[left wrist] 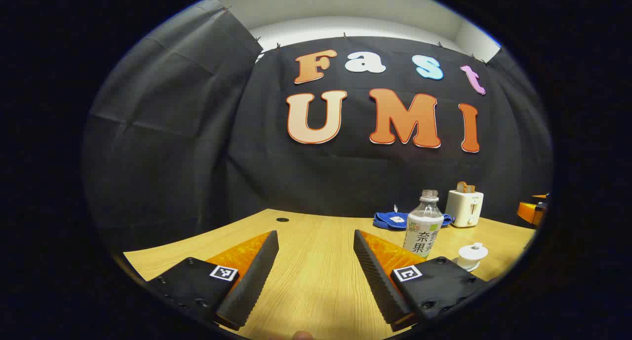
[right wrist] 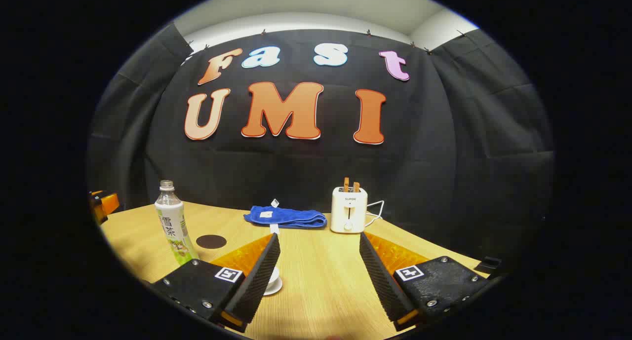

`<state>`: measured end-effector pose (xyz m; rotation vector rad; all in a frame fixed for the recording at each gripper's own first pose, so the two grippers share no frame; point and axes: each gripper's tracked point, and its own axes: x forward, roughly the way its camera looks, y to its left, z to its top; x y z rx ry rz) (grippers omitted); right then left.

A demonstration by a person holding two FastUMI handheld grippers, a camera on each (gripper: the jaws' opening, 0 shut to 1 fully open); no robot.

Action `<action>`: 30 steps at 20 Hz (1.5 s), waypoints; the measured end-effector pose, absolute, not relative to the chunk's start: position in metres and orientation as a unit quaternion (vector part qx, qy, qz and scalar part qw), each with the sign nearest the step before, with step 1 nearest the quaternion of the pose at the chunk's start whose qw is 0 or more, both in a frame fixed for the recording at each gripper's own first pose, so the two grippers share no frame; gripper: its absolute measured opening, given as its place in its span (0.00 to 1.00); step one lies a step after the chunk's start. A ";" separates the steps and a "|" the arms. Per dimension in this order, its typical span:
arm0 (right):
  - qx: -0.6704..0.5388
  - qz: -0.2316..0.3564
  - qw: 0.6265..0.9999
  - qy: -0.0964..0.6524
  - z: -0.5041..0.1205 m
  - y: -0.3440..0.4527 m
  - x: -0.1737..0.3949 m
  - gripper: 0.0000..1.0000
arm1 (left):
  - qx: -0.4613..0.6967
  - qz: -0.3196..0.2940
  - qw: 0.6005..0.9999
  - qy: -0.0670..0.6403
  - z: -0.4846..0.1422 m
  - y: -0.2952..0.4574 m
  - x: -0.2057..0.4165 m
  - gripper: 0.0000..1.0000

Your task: Open the teacup lid with one hand, grasp the water bottle and pour water into the teacup with the other hand; after pouring, place the water bottle on the coaster and then close the teacup lid.

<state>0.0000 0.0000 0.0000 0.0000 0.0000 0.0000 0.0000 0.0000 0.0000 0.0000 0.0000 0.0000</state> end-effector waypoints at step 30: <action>0.009 0.088 0.992 0.089 -0.049 0.071 0.030 0.97 | 0.032 -0.027 0.998 0.041 -0.035 -0.019 0.017 0.99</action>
